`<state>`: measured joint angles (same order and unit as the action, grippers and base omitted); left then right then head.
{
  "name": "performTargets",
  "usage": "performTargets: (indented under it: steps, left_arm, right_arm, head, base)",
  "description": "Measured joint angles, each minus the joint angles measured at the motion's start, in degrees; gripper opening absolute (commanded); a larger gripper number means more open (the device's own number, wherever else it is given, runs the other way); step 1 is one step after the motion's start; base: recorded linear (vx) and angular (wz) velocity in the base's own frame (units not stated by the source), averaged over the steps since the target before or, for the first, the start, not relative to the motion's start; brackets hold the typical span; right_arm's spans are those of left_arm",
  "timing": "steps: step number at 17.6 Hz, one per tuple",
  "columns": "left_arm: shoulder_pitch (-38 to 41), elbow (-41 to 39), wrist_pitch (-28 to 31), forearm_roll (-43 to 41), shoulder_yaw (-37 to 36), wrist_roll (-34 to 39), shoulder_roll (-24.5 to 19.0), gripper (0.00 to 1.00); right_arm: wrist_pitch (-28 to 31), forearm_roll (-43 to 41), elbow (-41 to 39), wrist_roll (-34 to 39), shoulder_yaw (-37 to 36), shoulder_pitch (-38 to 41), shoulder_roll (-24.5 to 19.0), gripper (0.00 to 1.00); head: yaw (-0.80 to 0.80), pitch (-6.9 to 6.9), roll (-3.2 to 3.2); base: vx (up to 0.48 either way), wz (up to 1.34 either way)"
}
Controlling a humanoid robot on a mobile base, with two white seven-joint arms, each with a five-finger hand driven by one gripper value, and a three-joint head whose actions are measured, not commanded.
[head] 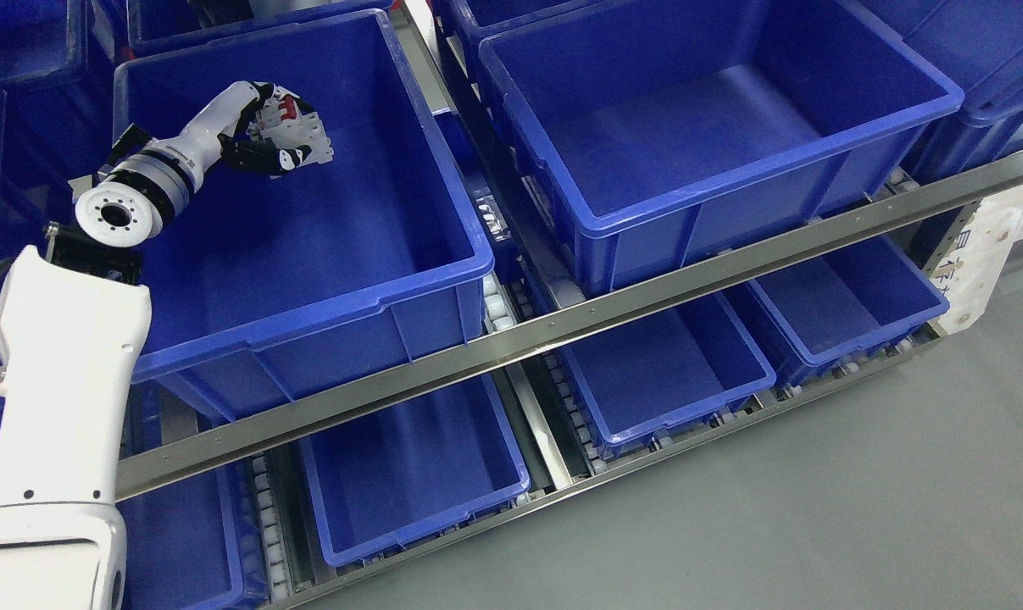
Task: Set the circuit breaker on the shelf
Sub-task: 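Lower the left hand with the breaker into the upper blue bin, then open the left hand to release the breaker in the bin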
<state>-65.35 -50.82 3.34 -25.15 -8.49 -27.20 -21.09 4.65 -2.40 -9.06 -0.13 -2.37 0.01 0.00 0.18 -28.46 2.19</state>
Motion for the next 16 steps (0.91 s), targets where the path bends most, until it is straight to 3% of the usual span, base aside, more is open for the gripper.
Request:
performTargets:
  steps: [8,11,16]
  left_arm:
    - [-3.07,7.61,-0.23,-0.78,-1.31,1.69,0.52,0.40]
    - [-3.49,9.99,-0.26,-0.87,-1.51,2.62,1.00,0.52]
    - [-3.86,12.62,-0.34,-0.92,-1.53,3.47,1.66,0.59]
  right_arm:
    - [0.00,0.01,0.00,0.00,0.00,0.00,0.00,1.00]
    - [0.00,0.01,0.00,0.00,0.00,0.00,0.00,1.00]
    - [0.00,0.01,0.00,0.00,0.00,0.00,0.00,1.00]
  head:
    - [0.00,0.00,0.00]
    - [0.00,0.00,0.00]
    - [0.00,0.00,0.00]
  base:
    - [0.000,0.00]
    - [0.000,0.00]
    - [0.000,0.00]
